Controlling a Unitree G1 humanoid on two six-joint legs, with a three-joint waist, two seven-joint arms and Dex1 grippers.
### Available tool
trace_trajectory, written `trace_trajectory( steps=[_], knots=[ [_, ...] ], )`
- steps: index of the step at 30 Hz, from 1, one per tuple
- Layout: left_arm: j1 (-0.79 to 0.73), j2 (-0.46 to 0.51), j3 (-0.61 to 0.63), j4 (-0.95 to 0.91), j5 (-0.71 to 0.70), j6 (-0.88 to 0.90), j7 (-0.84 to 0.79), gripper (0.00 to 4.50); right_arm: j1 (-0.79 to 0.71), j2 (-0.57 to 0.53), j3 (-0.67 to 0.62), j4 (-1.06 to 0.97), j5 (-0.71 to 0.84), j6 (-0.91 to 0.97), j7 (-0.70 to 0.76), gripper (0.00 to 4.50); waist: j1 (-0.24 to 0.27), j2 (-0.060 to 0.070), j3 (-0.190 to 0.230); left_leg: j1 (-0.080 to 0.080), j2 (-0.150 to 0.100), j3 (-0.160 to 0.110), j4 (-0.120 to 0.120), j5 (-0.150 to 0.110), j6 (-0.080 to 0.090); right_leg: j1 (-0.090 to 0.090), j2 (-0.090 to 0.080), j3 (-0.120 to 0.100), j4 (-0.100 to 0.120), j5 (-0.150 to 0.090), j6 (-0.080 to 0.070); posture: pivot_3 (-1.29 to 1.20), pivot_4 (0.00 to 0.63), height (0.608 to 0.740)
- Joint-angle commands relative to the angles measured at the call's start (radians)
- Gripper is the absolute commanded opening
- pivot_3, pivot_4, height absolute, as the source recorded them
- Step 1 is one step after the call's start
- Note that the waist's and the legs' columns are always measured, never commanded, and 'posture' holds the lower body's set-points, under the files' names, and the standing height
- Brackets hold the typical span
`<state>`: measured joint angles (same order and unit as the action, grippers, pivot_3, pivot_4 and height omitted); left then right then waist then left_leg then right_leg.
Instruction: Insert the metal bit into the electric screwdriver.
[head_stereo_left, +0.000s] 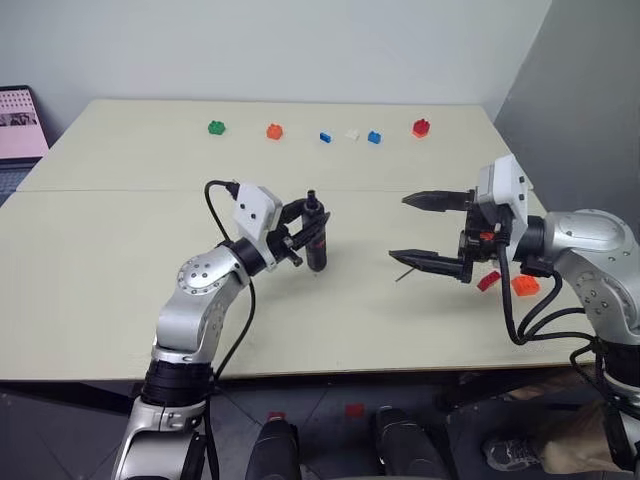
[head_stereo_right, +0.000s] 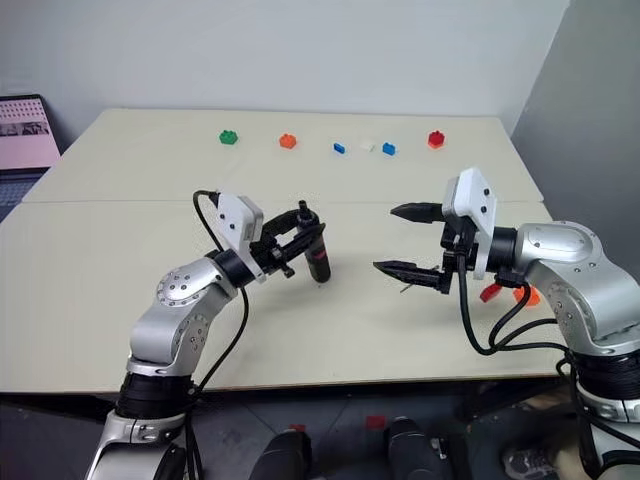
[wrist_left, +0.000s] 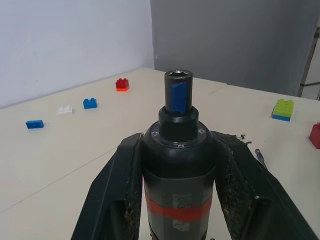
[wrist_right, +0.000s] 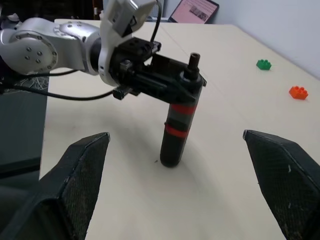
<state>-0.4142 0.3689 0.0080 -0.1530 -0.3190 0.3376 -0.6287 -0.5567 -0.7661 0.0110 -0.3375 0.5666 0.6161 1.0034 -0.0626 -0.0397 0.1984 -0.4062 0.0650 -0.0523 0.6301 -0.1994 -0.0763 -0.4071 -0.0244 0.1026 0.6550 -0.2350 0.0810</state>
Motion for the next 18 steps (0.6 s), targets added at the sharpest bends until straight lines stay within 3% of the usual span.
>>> trace_trajectory(
  steps=[1, 9, 13, 18],
  knots=[
    [0.010, 0.015, 0.017, 0.002, 0.021, -0.003, 0.029, 1.65, -0.035, -0.054, 0.041, 0.052, -0.072, -0.077, 0.088, 4.50, -0.001, 0.000, 0.000, 0.000, 0.000, 0.000, 0.000, 0.000, 0.000, 0.000, 0.000, 0.000, 0.000, 0.000, 0.000, 0.00, 0.150, 0.740],
    [0.018, 0.019, 0.012, -0.014, 0.020, -0.006, 0.036, 1.65, -0.229, -0.128, 0.282, 0.407, -0.353, -0.364, 0.387, 4.50, -0.018, 0.000, 0.000, 0.000, 0.000, 0.001, -0.002, 0.000, 0.000, 0.001, 0.000, 0.000, -0.004, 0.000, 0.000, 0.00, 0.150, 0.740],
    [0.030, 0.018, 0.016, -0.026, 0.020, -0.003, 0.057, 1.65, -0.395, -0.066, 0.445, 0.701, -0.539, -0.616, 0.535, 4.50, -0.027, 0.000, 0.000, 0.001, 0.000, 0.001, -0.003, 0.000, 0.000, 0.001, 0.000, 0.000, -0.006, 0.000, 0.000, 0.00, 0.150, 0.740],
    [0.058, 0.015, 0.023, -0.060, 0.020, 0.014, 0.092, 1.64, -0.569, 0.090, 0.575, 1.085, -0.729, -0.894, 0.530, 4.50, -0.034, 0.001, 0.000, 0.001, 0.000, 0.001, -0.004, 0.000, 0.000, 0.001, 0.000, 0.000, -0.007, 0.001, 0.000, 0.00, 0.150, 0.740]
  ],
)
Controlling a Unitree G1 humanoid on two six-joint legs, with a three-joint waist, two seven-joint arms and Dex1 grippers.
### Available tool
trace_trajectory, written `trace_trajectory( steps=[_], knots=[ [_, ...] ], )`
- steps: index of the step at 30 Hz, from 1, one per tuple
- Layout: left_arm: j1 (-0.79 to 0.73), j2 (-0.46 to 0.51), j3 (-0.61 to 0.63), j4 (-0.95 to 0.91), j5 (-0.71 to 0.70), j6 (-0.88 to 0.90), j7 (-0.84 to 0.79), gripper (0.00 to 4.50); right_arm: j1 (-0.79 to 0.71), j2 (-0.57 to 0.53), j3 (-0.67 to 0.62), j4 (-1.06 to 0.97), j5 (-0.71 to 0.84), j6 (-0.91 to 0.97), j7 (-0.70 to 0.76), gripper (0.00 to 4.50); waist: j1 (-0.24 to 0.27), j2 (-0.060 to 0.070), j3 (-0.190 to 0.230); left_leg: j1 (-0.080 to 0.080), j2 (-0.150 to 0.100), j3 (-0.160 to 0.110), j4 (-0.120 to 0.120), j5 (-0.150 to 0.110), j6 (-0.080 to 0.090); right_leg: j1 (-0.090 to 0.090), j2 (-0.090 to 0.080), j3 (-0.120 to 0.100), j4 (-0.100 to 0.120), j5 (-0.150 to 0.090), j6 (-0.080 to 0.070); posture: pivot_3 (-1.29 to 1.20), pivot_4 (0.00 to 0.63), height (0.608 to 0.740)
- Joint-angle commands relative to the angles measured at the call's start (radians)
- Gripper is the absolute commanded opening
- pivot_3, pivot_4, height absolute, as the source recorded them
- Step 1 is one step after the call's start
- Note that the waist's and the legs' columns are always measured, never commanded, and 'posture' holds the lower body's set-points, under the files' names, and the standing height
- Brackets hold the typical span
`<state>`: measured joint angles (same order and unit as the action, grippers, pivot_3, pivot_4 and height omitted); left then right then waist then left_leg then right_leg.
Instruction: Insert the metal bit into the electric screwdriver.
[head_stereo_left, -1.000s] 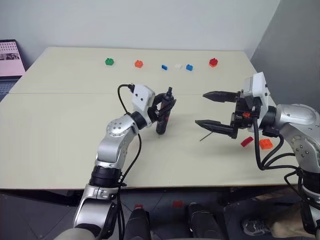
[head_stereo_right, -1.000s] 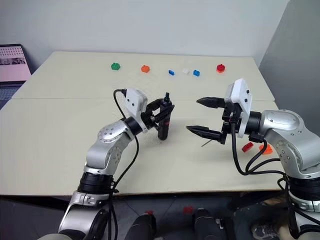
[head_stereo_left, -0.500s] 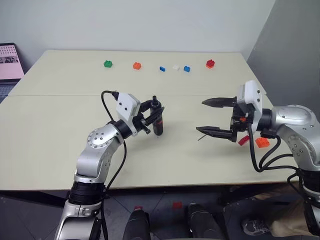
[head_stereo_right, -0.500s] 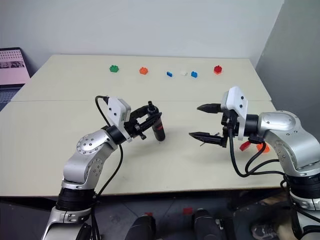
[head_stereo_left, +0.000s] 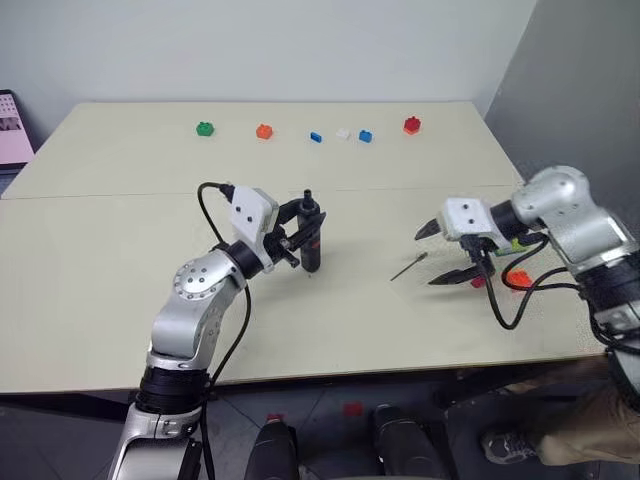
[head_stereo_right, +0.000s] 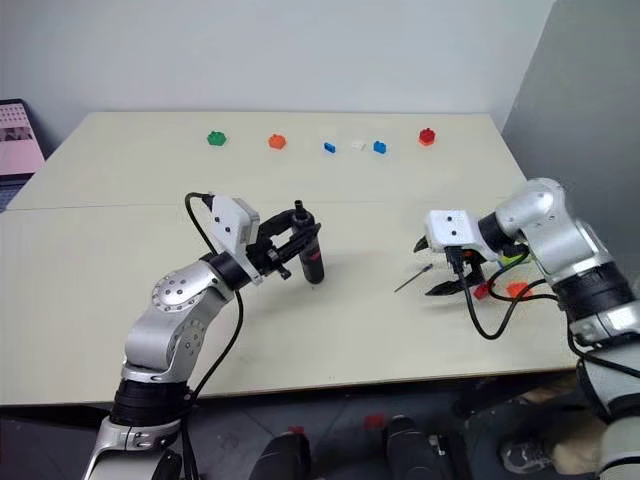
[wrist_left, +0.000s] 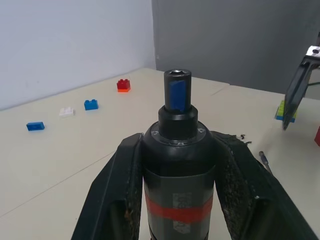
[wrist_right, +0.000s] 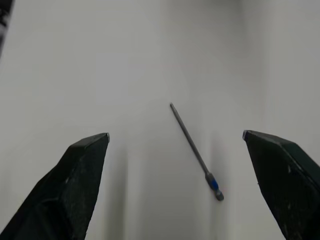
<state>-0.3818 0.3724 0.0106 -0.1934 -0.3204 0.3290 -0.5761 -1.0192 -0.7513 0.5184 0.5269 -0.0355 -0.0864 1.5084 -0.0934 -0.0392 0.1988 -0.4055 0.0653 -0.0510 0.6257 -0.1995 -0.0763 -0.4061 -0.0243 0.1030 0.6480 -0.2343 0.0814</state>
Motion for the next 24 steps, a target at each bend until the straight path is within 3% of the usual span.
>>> trace_trajectory(
  steps=[1, 9, 12, 24],
  knots=[
    [0.030, 0.013, 0.021, -0.025, 0.021, 0.025, 0.043, 1.64, -0.134, 0.102, 0.086, 0.290, -0.161, -0.237, 0.010, 4.50, -0.005, 0.000, 0.000, 0.000, 0.000, 0.000, 0.000, 0.000, 0.000, 0.000, 0.000, 0.000, 0.000, 0.000, 0.000, 0.00, 0.150, 0.740],
    [0.049, 0.017, 0.022, -0.059, 0.018, 0.043, 0.066, 1.64, -0.273, 0.258, 0.178, 0.634, -0.382, -0.446, -0.125, 4.50, -0.001, 0.001, 0.000, 0.000, 0.000, 0.000, -0.001, 0.000, 0.000, 0.000, 0.000, 0.000, 0.000, 0.000, 0.000, 0.00, 0.150, 0.740],
    [0.052, 0.016, 0.022, -0.063, 0.019, 0.045, 0.071, 1.64, -0.299, 0.294, 0.185, 0.692, -0.427, -0.467, -0.147, 4.02, -0.004, 0.001, 0.000, 0.000, 0.000, 0.000, -0.001, 0.000, 0.000, 0.000, 0.000, 0.000, 0.001, 0.000, 0.000, 0.00, 0.150, 0.740],
    [0.068, 0.013, 0.006, -0.083, 0.032, 0.032, 0.081, 1.64, -0.334, 0.355, 0.183, 0.767, -0.539, -0.448, -0.189, 0.97, -0.019, 0.001, 0.000, 0.004, 0.000, -0.001, 0.000, 0.000, 0.000, 0.003, 0.000, 0.000, 0.002, 0.002, 0.000, 0.00, 0.150, 0.740]
  ],
)
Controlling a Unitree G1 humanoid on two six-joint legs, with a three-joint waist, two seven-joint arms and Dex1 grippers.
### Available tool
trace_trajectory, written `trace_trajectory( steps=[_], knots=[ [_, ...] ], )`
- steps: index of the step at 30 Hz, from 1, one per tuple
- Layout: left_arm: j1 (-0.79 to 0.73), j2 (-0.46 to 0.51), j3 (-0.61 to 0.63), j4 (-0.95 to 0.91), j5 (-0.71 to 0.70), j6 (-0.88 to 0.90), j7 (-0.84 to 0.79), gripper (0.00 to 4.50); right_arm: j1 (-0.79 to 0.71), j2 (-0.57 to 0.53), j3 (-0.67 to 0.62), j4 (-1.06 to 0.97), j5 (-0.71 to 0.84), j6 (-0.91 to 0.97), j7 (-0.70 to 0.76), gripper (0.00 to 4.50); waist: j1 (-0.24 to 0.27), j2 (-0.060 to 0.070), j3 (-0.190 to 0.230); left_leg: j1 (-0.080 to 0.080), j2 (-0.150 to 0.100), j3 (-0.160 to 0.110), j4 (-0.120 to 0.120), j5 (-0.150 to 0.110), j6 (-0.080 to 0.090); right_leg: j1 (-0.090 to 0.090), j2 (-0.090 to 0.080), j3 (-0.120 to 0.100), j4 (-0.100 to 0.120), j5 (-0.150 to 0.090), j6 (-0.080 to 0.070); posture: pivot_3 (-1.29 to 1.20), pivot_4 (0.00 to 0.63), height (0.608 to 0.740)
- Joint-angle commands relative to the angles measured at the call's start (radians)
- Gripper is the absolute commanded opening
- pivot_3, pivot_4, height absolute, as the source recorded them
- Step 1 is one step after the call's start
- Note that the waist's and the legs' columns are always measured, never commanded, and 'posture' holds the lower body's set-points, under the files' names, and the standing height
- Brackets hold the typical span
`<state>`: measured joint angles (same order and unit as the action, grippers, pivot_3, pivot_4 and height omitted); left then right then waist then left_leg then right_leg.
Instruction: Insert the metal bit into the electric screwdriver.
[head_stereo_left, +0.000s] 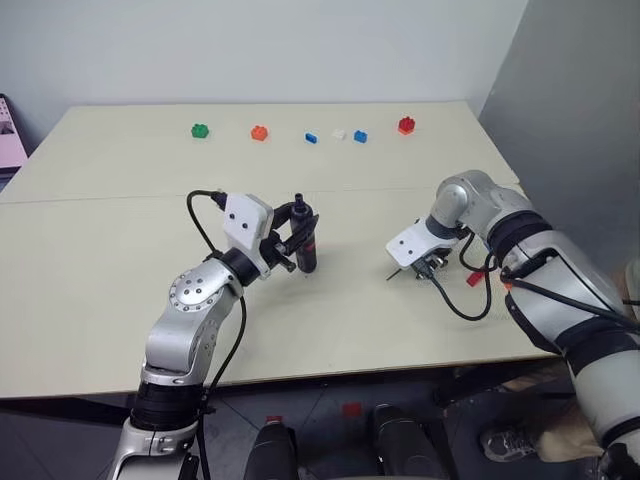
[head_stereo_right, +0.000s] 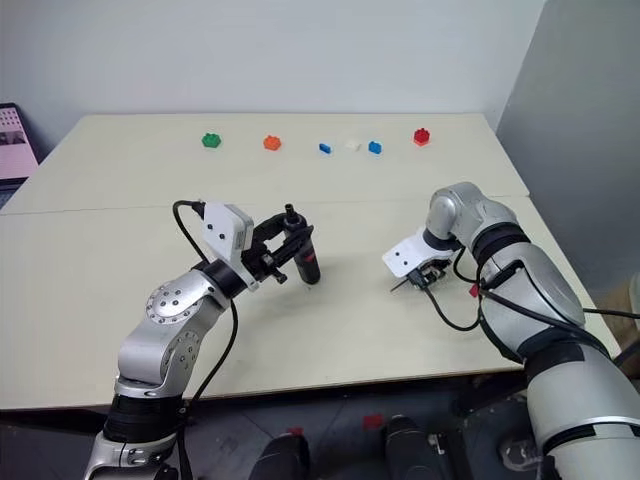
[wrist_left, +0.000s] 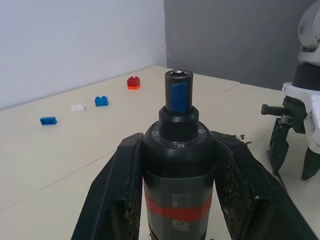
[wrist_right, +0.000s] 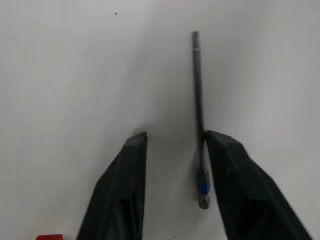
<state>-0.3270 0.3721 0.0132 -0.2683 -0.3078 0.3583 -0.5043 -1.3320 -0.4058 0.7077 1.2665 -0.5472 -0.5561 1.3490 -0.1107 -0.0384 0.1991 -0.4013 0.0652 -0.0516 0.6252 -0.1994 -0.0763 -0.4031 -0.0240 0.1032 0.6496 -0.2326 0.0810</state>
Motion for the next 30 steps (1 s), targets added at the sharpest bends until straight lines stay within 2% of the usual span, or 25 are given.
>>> trace_trajectory(
  steps=[1, 4, 12, 19, 25, 30],
  knots=[
    [0.014, 0.012, 0.002, -0.008, 0.020, 0.001, 0.009, 1.64, -0.021, 0.011, -0.010, 0.028, -0.030, 0.026, -0.031, 0.64, -0.002, 0.000, 0.000, 0.000, 0.000, 0.000, 0.000, 0.000, 0.000, 0.000, 0.000, 0.000, 0.000, 0.000, 0.000, 0.00, 0.150, 0.740],
    [0.015, 0.011, -0.004, -0.008, 0.024, -0.006, 0.006, 1.64, -0.020, 0.013, -0.019, 0.029, -0.037, 0.042, -0.034, 0.00, -0.003, 0.000, 0.000, 0.000, 0.000, 0.000, 0.000, 0.000, 0.000, 0.000, 0.000, 0.000, 0.000, 0.001, 0.000, 0.00, 0.150, 0.740],
    [0.006, 0.010, -0.003, -0.018, 0.011, -0.002, 0.001, 1.64, 0.003, -0.016, -0.078, 0.013, 0.005, 0.051, -0.002, 0.00, -0.003, 0.000, 0.000, 0.000, 0.000, 0.000, 0.000, 0.000, 0.000, 0.000, 0.000, 0.000, 0.000, 0.001, 0.000, 0.00, 0.150, 0.740],
    [-0.009, 0.030, 0.009, -0.054, -0.043, 0.015, -0.050, 1.64, 0.049, -0.079, -0.227, -0.083, 0.159, 0.072, 0.109, 0.00, -0.001, 0.001, 0.000, -0.001, 0.000, 0.000, -0.002, 0.000, 0.000, -0.001, 0.000, 0.000, -0.002, 0.000, 0.000, 0.00, 0.150, 0.740],
    [-0.070, -0.013, -0.006, -0.071, -0.086, 0.001, -0.064, 1.64, 0.212, -0.178, -0.408, -0.443, 0.389, 0.270, 0.202, 0.00, 0.007, 0.002, 0.001, -0.004, 0.000, 0.000, -0.003, 0.000, 0.000, -0.002, 0.000, -0.001, -0.004, 0.001, 0.003, 0.00, 0.150, 0.740],
    [-0.120, -0.054, -0.038, -0.068, -0.118, 0.015, -0.092, 1.64, 0.447, -0.261, -0.572, -0.844, 0.549, 0.608, 0.103, 0.00, 0.034, 0.003, 0.002, -0.008, 0.000, -0.002, -0.002, 0.000, 0.000, -0.004, 0.000, -0.003, -0.005, 0.000, 0.005, 0.00, 0.150, 0.740]
  ],
)
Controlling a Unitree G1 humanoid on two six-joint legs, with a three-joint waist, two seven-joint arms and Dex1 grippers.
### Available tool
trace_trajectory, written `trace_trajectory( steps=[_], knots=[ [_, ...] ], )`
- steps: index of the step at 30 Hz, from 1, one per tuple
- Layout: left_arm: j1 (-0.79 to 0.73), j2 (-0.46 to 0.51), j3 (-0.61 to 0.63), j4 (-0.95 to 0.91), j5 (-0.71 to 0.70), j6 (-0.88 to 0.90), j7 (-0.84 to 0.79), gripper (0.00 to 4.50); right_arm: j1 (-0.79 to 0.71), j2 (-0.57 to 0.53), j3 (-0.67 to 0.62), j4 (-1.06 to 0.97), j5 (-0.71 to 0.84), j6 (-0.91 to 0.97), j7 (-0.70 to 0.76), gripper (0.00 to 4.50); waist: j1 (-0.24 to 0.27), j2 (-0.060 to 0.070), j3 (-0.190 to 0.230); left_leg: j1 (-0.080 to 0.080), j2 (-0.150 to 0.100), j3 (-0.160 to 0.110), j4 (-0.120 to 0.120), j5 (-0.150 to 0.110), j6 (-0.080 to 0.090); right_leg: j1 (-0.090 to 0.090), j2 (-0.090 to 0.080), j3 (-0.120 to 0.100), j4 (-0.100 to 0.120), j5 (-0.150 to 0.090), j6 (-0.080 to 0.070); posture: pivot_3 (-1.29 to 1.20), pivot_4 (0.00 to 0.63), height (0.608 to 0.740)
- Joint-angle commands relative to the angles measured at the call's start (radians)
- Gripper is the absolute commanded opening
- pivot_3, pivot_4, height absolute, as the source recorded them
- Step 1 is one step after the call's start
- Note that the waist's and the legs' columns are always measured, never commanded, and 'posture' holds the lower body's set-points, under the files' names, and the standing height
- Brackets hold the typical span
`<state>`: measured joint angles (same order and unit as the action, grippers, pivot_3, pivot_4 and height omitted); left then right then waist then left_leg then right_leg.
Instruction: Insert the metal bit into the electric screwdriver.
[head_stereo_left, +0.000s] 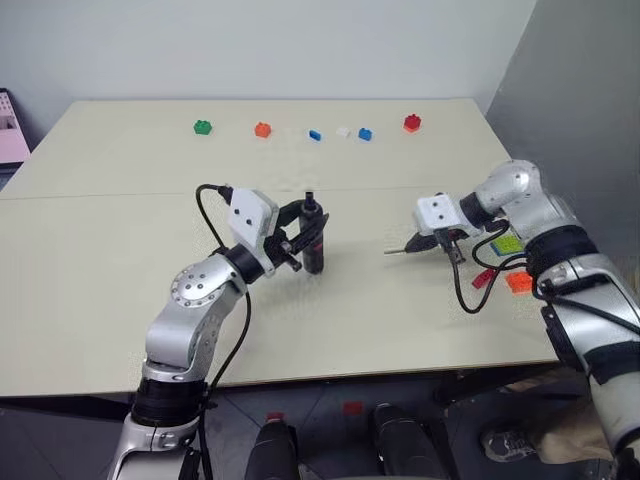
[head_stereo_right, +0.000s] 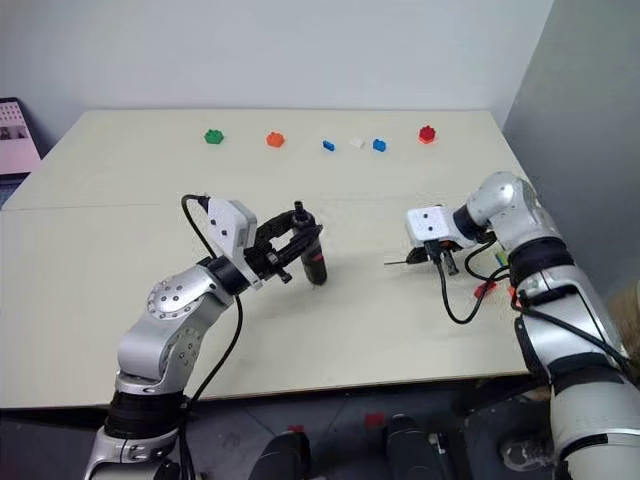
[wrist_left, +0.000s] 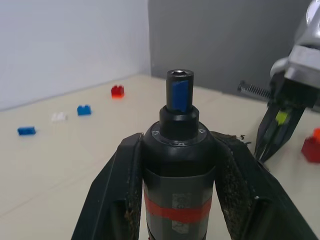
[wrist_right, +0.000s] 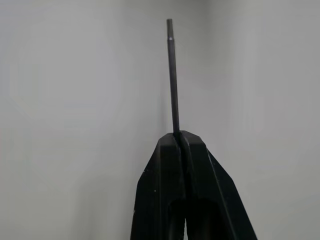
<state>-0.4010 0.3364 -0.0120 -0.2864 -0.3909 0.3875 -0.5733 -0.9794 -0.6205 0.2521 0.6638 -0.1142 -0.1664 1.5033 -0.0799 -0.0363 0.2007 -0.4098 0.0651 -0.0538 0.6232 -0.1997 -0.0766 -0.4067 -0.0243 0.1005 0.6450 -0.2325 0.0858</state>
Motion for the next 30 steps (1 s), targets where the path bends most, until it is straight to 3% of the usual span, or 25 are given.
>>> trace_trajectory(
  steps=[1, 5, 11, 18, 30],
  knots=[
    [-0.049, -0.021, -0.016, -0.051, -0.043, -0.008, -0.029, 1.64, 0.127, -0.052, -0.141, -0.303, 0.141, 0.280, -0.072, 0.00, 0.006, 0.001, 0.001, 0.000, 0.000, 0.000, 0.000, 0.000, 0.000, 0.000, 0.000, 0.000, 0.000, 0.000, 0.000, 0.00, 0.150, 0.740],
    [-0.057, -0.026, -0.045, -0.022, -0.054, -0.004, -0.073, 1.64, 0.274, -0.041, -0.290, -0.561, 0.301, 0.561, -0.205, 0.00, 0.011, 0.001, 0.001, -0.002, 0.000, 0.000, 0.001, 0.000, 0.000, -0.001, 0.000, 0.000, -0.001, -0.001, -0.001, 0.00, 0.150, 0.740],
    [-0.057, -0.020, -0.073, 0.051, -0.003, -0.041, -0.097, 1.64, 0.355, 0.059, -0.430, -0.793, 0.516, 0.796, -0.402, 0.00, 0.002, 0.001, 0.001, -0.002, 0.000, 0.000, 0.003, 0.000, 0.000, -0.002, 0.000, 0.001, 0.001, -0.002, -0.003, 0.00, 0.150, 0.740],
    [-0.045, -0.049, -0.079, 0.103, 0.042, -0.068, -0.056, 1.64, 0.315, 0.130, -0.477, -0.897, 0.645, 0.878, -0.578, 0.00, 0.002, 0.001, 0.001, -0.005, 0.000, 0.000, 0.004, 0.000, 0.000, -0.003, 0.000, 0.001, -0.001, -0.001, -0.003, 0.00, 0.150, 0.740],
    [-0.028, -0.081, -0.099, 0.101, 0.083, -0.089, -0.015, 1.64, 0.315, 0.191, -0.425, -0.968, 0.710, 0.873, -0.736, 0.00, 0.005, 0.001, 0.000, -0.006, 0.000, 0.000, 0.004, 0.000, 0.000, -0.004, 0.000, 0.001, 0.000, -0.001, -0.003, 0.00, 0.150, 0.740]
  ],
)
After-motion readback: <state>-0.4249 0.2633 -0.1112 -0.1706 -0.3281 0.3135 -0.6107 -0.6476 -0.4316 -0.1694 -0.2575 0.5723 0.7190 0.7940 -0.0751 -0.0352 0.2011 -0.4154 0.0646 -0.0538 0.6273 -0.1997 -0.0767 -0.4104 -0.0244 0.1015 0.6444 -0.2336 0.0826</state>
